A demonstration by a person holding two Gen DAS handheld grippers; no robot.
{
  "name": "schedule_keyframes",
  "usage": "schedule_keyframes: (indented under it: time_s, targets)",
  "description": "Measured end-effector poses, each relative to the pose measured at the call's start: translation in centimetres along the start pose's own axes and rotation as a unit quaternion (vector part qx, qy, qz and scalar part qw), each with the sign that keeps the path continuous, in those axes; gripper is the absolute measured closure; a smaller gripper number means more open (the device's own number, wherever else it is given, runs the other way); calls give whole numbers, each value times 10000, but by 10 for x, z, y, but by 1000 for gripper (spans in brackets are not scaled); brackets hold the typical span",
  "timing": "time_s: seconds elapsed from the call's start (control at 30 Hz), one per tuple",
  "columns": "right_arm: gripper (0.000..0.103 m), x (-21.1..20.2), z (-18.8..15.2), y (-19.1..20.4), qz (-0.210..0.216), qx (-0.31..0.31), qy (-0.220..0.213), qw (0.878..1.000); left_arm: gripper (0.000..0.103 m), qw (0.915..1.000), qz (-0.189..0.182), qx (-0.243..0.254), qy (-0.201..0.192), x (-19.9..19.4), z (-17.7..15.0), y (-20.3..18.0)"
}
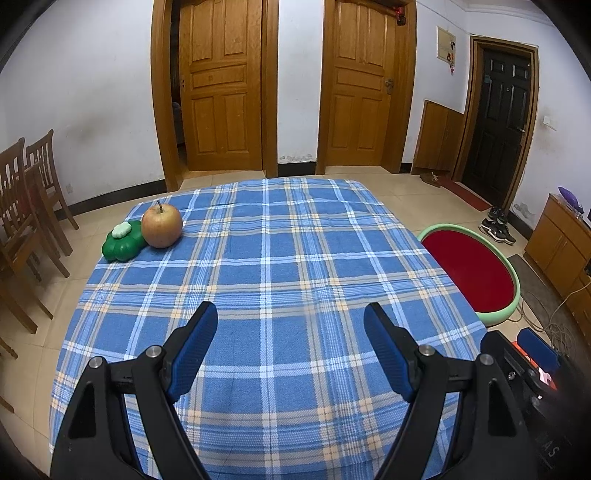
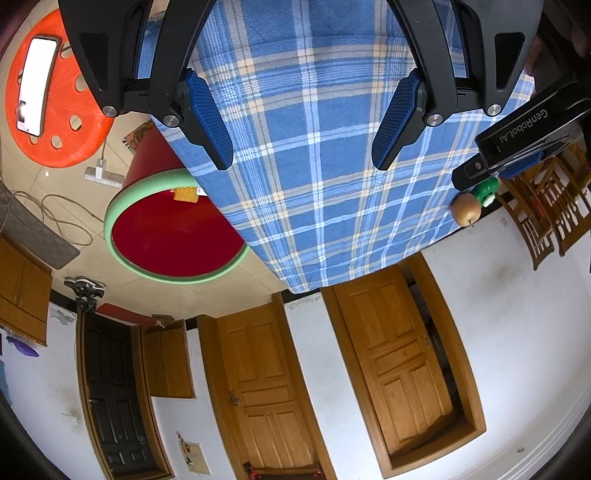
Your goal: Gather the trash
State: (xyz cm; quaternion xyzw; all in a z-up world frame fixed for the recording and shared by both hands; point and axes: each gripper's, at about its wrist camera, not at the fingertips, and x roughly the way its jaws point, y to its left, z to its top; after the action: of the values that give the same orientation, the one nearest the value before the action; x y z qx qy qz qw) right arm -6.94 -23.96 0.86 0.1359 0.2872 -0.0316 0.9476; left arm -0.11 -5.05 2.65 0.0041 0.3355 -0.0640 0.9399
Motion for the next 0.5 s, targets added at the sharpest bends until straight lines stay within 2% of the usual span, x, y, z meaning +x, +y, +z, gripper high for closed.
schedule_keyframes:
  time_s: [0.5]
  targets:
    - [25, 0, 0, 0, 2, 4, 7, 10000, 22, 10000, 3, 4, -3, 1, 1, 0]
